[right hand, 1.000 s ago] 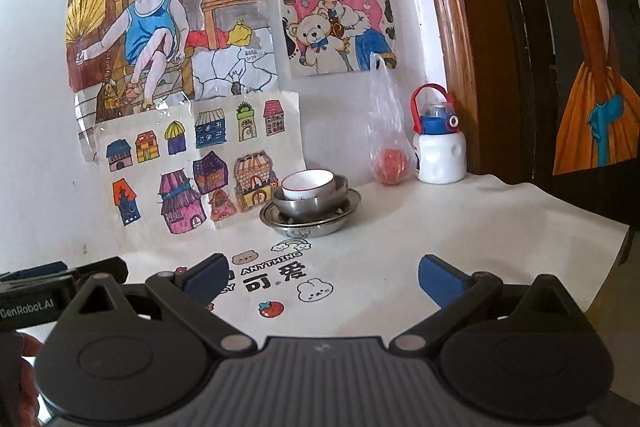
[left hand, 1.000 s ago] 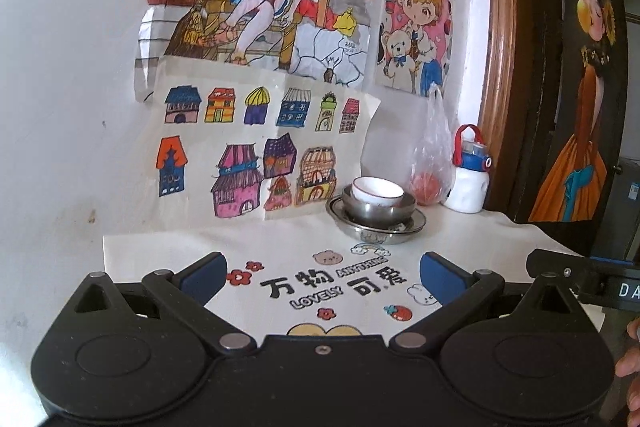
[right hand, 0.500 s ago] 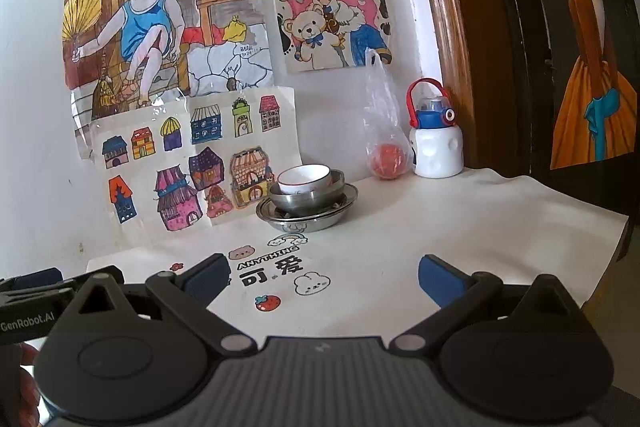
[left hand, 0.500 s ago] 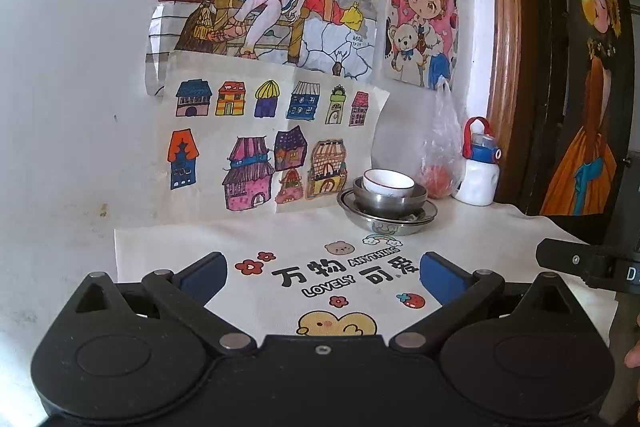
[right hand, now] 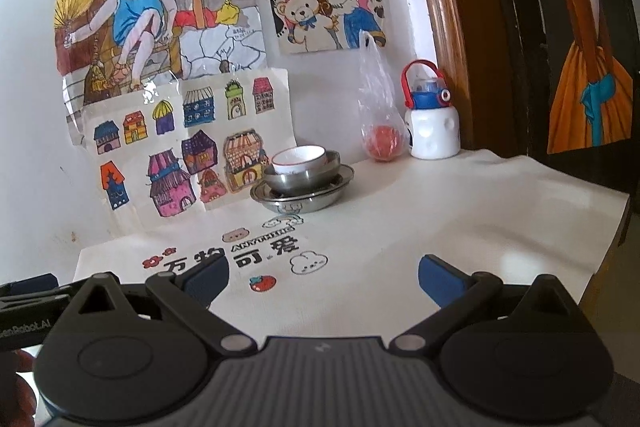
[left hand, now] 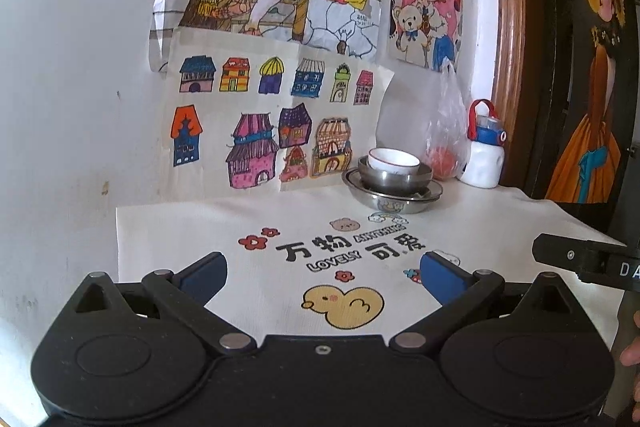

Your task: Organize plates and bowls

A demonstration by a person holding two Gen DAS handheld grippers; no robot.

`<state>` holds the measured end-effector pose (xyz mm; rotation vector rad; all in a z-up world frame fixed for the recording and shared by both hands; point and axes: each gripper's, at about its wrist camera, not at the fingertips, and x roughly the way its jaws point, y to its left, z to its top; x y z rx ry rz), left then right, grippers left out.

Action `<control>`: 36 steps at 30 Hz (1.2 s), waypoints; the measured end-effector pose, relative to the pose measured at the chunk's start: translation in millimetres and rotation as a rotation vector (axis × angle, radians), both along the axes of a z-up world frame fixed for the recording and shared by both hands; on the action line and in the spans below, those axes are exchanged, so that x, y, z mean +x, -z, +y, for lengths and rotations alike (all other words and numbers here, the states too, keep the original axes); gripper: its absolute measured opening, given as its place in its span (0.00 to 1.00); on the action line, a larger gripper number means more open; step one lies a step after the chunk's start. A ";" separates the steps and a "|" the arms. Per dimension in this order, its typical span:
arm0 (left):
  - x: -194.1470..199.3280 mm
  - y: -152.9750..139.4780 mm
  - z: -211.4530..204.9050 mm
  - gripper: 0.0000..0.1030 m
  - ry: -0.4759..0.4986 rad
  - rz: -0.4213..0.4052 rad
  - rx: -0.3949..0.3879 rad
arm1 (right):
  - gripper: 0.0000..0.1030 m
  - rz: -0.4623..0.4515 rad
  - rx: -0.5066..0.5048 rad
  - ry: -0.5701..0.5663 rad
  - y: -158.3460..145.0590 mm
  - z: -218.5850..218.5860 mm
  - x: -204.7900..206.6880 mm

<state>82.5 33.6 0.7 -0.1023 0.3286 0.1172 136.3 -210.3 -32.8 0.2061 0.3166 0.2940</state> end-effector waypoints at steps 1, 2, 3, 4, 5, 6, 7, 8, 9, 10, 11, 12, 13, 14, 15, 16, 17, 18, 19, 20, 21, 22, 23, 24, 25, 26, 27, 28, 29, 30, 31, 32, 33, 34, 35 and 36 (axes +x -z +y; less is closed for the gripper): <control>0.2 0.9 0.1 0.99 0.000 0.005 0.003 | 1.00 0.003 0.000 0.002 1.6 0.5 0.1; 0.1 1.8 0.0 0.99 0.000 0.010 0.007 | 1.00 0.006 0.000 0.004 2.7 1.1 0.6; 0.0 2.8 0.0 0.99 0.002 0.014 0.012 | 1.00 0.007 -0.003 0.004 3.5 1.8 0.7; 0.0 3.5 -0.1 0.99 0.004 0.018 0.016 | 1.00 0.005 -0.009 0.002 4.1 2.8 0.5; -0.4 4.4 -0.2 0.99 0.005 0.022 0.020 | 1.00 0.001 -0.016 0.002 4.2 4.1 0.3; -0.9 5.5 -0.5 0.99 0.006 0.025 0.023 | 1.00 -0.003 -0.026 0.004 4.3 5.6 0.2; -0.9 6.5 -0.5 0.99 0.007 0.029 0.027 | 1.00 -0.007 -0.032 0.007 4.9 6.8 -0.3; -0.7 7.8 -0.1 0.99 0.007 0.033 0.029 | 1.00 -0.007 -0.032 0.011 5.5 7.4 -0.4; -0.3 9.2 0.5 0.99 0.007 0.038 0.029 | 1.00 -0.005 -0.027 0.013 6.1 7.6 0.0; 0.1 10.1 1.0 0.99 0.006 0.041 0.027 | 1.00 -0.001 -0.019 0.017 7.1 7.7 0.4; 0.7 11.3 1.9 0.99 0.005 0.042 0.025 | 1.00 0.003 -0.015 0.020 8.3 7.9 0.9; 1.4 12.1 2.3 0.99 0.004 0.045 0.024 | 1.00 0.007 -0.012 0.023 9.5 8.0 1.4; 2.4 12.9 2.8 0.99 0.003 0.048 0.023 | 1.00 0.012 -0.009 0.026 10.7 8.0 2.1; 3.1 13.4 3.1 0.99 0.003 0.050 0.023 | 1.00 0.017 -0.006 0.028 11.7 7.7 2.9; 3.9 14.1 3.5 0.99 0.002 0.052 0.024 | 1.00 0.021 -0.003 0.028 12.4 7.5 3.6; 4.5 14.5 3.8 0.99 0.002 0.053 0.025 | 1.00 0.023 -0.004 0.028 12.8 7.6 4.2; 4.8 14.8 4.1 0.99 0.000 0.054 0.025 | 1.00 0.023 -0.006 0.028 13.1 7.7 4.6; 5.3 15.1 4.5 0.99 -0.001 0.055 0.024 | 1.00 0.024 -0.008 0.029 13.2 7.8 5.1; 5.8 15.3 4.9 0.99 0.000 0.056 0.021 | 1.00 0.023 -0.010 0.029 13.1 8.0 5.1; 6.3 15.6 5.0 0.99 0.000 0.057 0.020 | 1.00 0.022 -0.011 0.030 13.0 8.1 5.1; 6.8 15.8 4.9 0.99 0.000 0.058 0.020 | 1.00 0.021 -0.011 0.031 13.1 8.2 5.1; 7.4 16.1 4.8 0.99 0.001 0.060 0.021 | 1.00 0.021 -0.010 0.031 13.2 8.2 5.0; 7.9 16.2 4.9 0.99 0.000 0.061 0.022 | 1.00 0.022 -0.007 0.030 13.2 8.1 5.0; 8.1 16.3 5.0 0.99 -0.001 0.060 0.022 | 1.00 0.023 -0.006 0.029 13.1 8.2 5.1; 8.3 16.3 5.0 0.99 -0.002 0.060 0.022 | 1.00 0.024 -0.008 0.029 13.2 8.4 4.9; 8.4 16.5 5.2 0.99 -0.003 0.058 0.022 | 1.00 0.024 -0.010 0.029 13.2 8.5 5.0; 8.3 16.5 5.3 0.99 -0.004 0.056 0.023 | 1.00 0.024 -0.013 0.029 13.5 8.7 4.4; 8.2 16.6 5.2 0.99 -0.005 0.056 0.025 | 1.00 0.024 -0.015 0.027 13.9 9.0 3.8; 8.2 16.7 5.1 0.99 -0.005 0.055 0.026 | 1.00 0.025 -0.016 0.026 14.4 9.2 3.2; 8.1 16.7 5.3 0.99 -0.004 0.055 0.024 | 1.00 0.026 -0.016 0.024 14.6 9.5 2.7; 8.0 16.5 5.3 0.99 -0.004 0.057 0.023 | 1.00 0.027 -0.017 0.022 14.7 9.8 2.4; 7.8 16.5 5.2 0.99 -0.005 0.057 0.023 | 1.00 0.028 -0.018 0.020 14.9 10.0 1.9; 7.7 16.4 5.3 0.99 -0.005 0.056 0.022 | 1.00 0.028 -0.018 0.020 14.8 10.1 1.5; 7.8 16.4 5.4 0.99 -0.004 0.055 0.022 | 1.00 0.027 -0.019 0.020 14.9 10.2 1.0; 8.1 16.5 5.5 0.99 -0.004 0.054 0.022 | 1.00 0.028 -0.019 0.020 14.9 10.0 1.1; 7.8 16.4 5.4 0.99 -0.005 0.054 0.022 | 1.00 0.029 -0.019 0.019 14.9 9.9 0.9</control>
